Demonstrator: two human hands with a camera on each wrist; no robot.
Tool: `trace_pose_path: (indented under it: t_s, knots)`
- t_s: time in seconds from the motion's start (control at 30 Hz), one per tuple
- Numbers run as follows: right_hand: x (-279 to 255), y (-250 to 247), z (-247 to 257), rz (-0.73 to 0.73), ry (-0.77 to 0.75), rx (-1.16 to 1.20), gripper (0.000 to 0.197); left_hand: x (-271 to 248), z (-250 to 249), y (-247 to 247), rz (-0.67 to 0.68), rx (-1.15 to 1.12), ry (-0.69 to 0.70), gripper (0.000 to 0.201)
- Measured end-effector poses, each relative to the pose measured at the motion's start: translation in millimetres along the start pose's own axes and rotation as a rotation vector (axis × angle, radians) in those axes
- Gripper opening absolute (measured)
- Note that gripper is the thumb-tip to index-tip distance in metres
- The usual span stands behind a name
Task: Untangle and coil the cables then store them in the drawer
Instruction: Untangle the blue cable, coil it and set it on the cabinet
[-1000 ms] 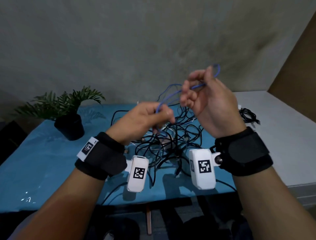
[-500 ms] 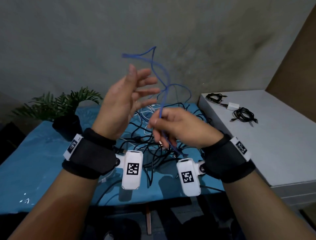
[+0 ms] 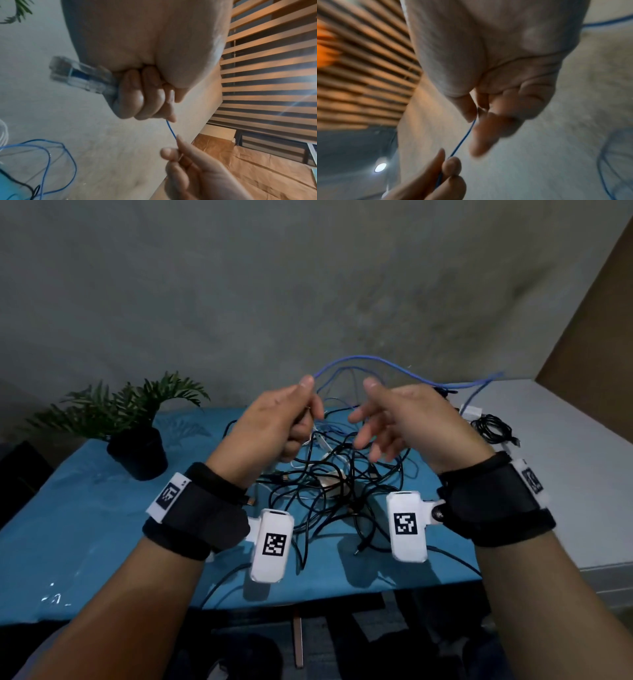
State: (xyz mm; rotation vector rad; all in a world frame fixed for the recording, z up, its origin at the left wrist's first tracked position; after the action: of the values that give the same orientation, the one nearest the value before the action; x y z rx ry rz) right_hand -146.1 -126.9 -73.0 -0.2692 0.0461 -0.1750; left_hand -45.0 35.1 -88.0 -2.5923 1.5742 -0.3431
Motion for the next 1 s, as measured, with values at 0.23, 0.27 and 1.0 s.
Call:
trace_pose_path:
  t_s: [0.23,0.27,1.0]
  knots:
    - [-29.5,19.7,42.2,0.099,-0.459,-0.190,0.019,0.4,-6.9,4.1,-0.102,0.122,0.056,0.038]
    - [-28.0,20.7,41.0,-0.005,-0.508,-0.347,0.020,-0.4,-8.8,6.1,-0.082,0.137,0.066,0.039]
    - [-4.7,55.5,5.1,0.172,-0.270,-0.897,0.042,-8.1,-25.2,-0.1,-0.058,0.079,0.215,0.034]
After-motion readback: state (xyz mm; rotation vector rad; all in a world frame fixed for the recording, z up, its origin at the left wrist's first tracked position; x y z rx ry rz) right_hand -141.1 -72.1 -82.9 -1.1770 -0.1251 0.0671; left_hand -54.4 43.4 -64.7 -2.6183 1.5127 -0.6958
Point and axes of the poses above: each hand's wrist, its own x-axis towards the middle knuckle, its own y-axis out of the palm, z = x × y, the point moved 3 cm from there along x, towards the middle knuckle, and after that the axes turned 13 degrees about z, right-handed, at the moved point
